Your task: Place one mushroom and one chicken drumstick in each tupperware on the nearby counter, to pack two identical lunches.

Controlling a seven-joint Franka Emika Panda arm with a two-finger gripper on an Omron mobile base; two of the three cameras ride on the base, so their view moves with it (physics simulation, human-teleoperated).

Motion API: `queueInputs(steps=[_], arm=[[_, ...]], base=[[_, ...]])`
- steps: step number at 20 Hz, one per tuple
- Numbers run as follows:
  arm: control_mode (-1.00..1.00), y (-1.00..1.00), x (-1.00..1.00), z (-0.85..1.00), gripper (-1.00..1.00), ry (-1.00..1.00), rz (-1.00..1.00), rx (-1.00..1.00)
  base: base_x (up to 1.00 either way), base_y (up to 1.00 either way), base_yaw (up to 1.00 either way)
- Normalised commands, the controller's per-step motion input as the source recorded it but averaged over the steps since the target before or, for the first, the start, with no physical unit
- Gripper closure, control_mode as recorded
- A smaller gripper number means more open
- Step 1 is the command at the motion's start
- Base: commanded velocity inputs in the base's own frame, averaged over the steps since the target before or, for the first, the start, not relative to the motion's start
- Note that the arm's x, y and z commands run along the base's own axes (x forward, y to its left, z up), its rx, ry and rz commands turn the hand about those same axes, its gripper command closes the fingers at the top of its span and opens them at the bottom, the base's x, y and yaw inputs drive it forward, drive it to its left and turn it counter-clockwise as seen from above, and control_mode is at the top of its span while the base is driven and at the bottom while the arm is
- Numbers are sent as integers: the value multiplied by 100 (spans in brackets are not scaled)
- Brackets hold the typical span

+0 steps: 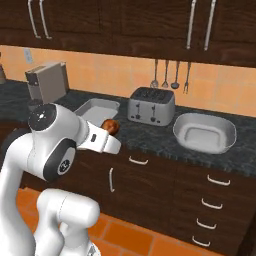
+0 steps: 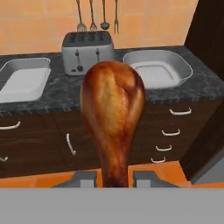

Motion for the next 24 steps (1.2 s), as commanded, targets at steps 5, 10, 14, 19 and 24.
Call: queueInputs(steps=[5, 10, 14, 19, 24], arm=[[100, 0, 0, 0, 100, 0, 0, 0], [100, 0, 0, 0, 100, 0, 0, 0], [100, 0, 0, 0, 100, 0, 0, 0], [100, 0, 0, 0, 100, 0, 0, 0], [-100, 8, 8, -12, 100, 0, 0, 0]], base=[[60, 100, -12], [42, 100, -21], [82, 13, -2], [77, 16, 0], [36, 27, 0]])
